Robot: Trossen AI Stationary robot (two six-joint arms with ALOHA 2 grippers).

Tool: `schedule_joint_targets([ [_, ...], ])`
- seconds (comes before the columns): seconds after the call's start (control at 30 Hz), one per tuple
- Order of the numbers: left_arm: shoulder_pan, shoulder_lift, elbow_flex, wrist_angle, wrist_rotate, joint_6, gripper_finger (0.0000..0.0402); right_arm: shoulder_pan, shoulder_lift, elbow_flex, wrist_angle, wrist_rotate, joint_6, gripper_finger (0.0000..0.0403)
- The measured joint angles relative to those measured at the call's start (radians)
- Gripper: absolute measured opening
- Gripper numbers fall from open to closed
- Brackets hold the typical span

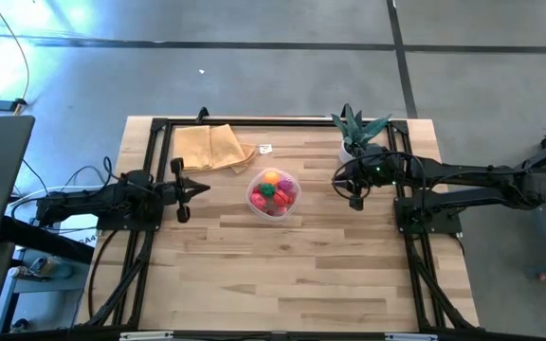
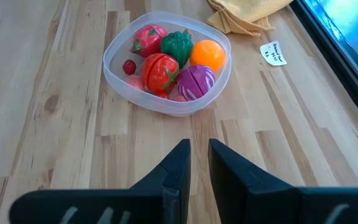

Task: Pick and placing Produce into tupperware
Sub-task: Return to Home Position

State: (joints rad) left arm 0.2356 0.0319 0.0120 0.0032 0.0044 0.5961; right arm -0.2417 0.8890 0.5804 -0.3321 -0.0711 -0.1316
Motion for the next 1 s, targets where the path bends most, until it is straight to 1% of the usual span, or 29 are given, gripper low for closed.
schedule_joint_targets([
  [0.37, 0.000, 0.001, 0.000, 0.002, 0.003, 0.002, 0.0000, 0.000, 0.000, 0.000, 0.000, 0.000, 0.006, 0.0046],
  [0.47, 0.000, 0.001, 0.000, 0.002, 0.003, 0.002, 0.0001, 0.000, 0.000, 0.000, 0.025, 0.000, 0.118, 0.0046],
  [0.67, 0.000, 0.001, 0.000, 0.002, 0.003, 0.002, 0.0001, 0.000, 0.001, -0.001, 0.172, -0.002, 0.332, 0.0046],
  [0.73, 0.000, 0.001, 0.000, 0.002, 0.003, 0.002, 0.0002, 0.000, 0.001, -0.001, 0.290, -0.039, 0.337, 0.0046],
  [0.77, 0.000, 0.001, 0.000, 0.002, 0.003, 0.002, 0.0002, -0.002, -0.001, 0.000, 0.379, -0.078, 0.327, 0.0046],
  [0.87, 0.000, 0.001, 0.000, 0.002, 0.003, 0.002, 0.0003, -0.028, -0.038, 0.049, 0.594, -0.244, 0.312, 0.0046],
  [0.9, 0.000, 0.001, 0.000, 0.002, 0.003, 0.002, 0.0002, -0.037, -0.062, 0.079, 0.623, -0.295, 0.317, 0.0046],
  [0.93, 0.000, 0.001, 0.000, 0.003, 0.003, 0.002, 0.0002, -0.047, -0.093, 0.112, 0.616, -0.338, 0.320, 0.0046],
  [1.0, 0.000, 0.001, 0.000, 0.003, 0.003, 0.002, 0.0001, -0.063, -0.162, 0.175, 0.516, -0.391, 0.305, 0.0046],
])
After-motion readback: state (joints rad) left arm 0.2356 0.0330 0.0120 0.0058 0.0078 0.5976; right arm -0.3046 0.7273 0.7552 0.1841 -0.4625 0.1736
